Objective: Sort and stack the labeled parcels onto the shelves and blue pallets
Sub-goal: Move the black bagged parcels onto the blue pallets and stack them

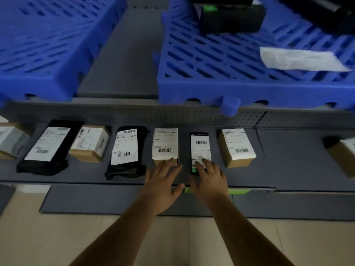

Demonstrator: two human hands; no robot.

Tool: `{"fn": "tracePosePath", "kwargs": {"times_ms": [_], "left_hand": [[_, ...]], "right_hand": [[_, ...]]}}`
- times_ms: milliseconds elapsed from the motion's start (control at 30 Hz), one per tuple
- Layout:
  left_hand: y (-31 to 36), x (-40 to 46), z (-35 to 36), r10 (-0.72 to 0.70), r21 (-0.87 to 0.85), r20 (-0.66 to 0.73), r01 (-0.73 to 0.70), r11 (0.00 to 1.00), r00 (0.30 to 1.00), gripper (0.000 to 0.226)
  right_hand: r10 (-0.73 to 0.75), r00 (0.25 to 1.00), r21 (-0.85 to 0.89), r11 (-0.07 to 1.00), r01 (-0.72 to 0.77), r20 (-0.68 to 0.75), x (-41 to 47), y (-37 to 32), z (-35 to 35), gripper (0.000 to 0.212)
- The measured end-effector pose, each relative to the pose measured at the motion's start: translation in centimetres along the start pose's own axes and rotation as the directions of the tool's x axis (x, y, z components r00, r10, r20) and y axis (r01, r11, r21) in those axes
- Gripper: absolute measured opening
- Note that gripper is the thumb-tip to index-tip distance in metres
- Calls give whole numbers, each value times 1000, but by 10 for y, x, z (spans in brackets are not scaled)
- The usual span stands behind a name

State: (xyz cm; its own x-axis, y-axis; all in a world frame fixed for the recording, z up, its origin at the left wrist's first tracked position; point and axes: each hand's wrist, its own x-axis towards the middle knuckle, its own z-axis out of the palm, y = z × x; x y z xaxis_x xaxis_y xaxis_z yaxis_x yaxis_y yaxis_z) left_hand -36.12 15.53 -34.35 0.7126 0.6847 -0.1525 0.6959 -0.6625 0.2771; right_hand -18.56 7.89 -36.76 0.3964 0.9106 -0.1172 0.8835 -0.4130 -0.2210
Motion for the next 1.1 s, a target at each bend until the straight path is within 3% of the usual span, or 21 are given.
{"fn": "tracePosePath", "kwargs": {"times_ms": [267,533,900,1100], "left_hand": [[-32,18,22,38,-43,-99,-43,998,994,62],[-51,17,22,123,-36,-144,-129,991,982,58],[-42,-8,-20,165,-7,-124,-167,986,978,61],[-19,-42,-63,206,18,-85,-205,979,975,67]], "right_hand": [[88,995,-59,995,-85,48,64,-9,31,67],[178,982,-88,981,-172,57,69,-18,36,62],[169,985,-90,981,-172,-36,6,-42,-1,62],[133,975,-72,986,-148,-176,-61,-61,-57,62]]}}
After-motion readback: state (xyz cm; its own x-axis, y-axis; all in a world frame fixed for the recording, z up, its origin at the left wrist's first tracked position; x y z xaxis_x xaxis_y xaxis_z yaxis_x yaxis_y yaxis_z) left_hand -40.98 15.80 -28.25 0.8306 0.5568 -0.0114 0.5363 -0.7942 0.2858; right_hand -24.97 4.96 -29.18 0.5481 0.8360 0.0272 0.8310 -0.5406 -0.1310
